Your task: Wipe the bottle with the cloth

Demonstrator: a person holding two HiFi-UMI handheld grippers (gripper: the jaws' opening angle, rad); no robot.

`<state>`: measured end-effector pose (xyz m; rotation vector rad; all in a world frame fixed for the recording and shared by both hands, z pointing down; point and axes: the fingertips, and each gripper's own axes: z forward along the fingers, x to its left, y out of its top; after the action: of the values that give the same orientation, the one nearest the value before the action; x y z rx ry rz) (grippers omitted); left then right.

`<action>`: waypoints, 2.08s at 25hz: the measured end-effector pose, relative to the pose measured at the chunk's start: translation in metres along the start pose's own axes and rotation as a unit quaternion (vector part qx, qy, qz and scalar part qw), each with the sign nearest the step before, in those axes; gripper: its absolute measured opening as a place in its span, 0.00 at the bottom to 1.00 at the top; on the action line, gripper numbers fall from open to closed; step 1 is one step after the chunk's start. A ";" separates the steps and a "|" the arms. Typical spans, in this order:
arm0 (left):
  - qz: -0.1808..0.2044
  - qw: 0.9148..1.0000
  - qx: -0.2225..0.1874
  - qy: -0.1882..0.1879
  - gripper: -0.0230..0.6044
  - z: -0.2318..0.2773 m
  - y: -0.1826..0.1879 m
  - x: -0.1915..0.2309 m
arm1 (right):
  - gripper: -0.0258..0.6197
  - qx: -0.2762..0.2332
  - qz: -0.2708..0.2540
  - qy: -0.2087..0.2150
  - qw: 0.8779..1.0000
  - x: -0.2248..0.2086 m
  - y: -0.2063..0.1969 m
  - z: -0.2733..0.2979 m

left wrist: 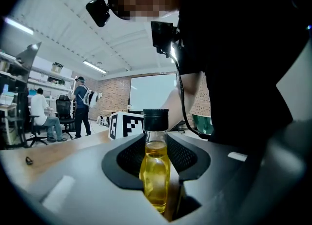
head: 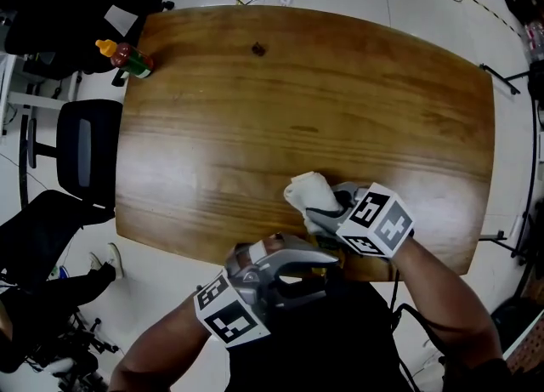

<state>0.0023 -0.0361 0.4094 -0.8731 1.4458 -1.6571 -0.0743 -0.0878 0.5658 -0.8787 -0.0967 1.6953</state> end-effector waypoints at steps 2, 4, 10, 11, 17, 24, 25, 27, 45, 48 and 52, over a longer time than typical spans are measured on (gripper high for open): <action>-0.004 1.000 -0.002 0.001 0.29 0.001 0.000 0.001 | 0.15 0.000 -0.005 -0.001 1.000 0.000 -0.001 0.001; -0.008 1.000 -0.002 0.001 0.29 0.002 0.001 0.001 | 0.15 0.000 -0.011 -0.005 1.000 0.000 -0.001 0.000; -0.017 1.000 0.010 -0.008 0.28 0.001 -0.001 0.002 | 0.15 -0.044 -0.015 -0.062 0.997 -0.019 0.009 -0.026; -0.018 1.000 0.012 -0.007 0.28 0.000 -0.003 0.003 | 0.15 -0.073 0.001 -0.076 0.994 -0.025 0.014 -0.042; -0.032 0.999 0.022 0.016 0.28 0.000 -0.008 0.006 | 0.15 -0.315 0.126 -0.093 0.936 -0.007 0.047 -0.195; -0.030 0.999 0.005 0.029 0.28 0.005 -0.011 0.011 | 0.15 -0.394 0.036 -0.082 0.915 0.109 0.091 -0.244; -0.027 0.999 0.005 0.025 0.28 0.005 -0.011 0.012 | 0.15 -0.388 0.025 -0.081 0.918 0.118 0.095 -0.233; -0.018 1.000 0.009 0.013 0.28 0.006 -0.011 0.011 | 0.15 -0.378 0.014 -0.084 0.922 0.127 0.102 -0.211; 0.007 0.999 0.019 -0.037 0.28 0.005 -0.013 0.002 | 0.15 -0.285 -0.121 -0.183 0.933 0.126 0.064 -0.167; 0.009 0.999 0.017 -0.040 0.28 0.004 -0.013 0.002 | 0.15 -0.270 -0.122 -0.179 0.938 0.128 0.056 -0.169; 0.012 0.999 0.026 -0.045 0.28 0.002 -0.014 0.003 | 0.15 -0.263 -0.062 -0.139 0.953 0.133 0.039 -0.183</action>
<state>0.0013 -0.0382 0.4239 -0.8869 1.3417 -1.6110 -0.0044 -0.0537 0.3495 -0.9871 -0.8099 1.6890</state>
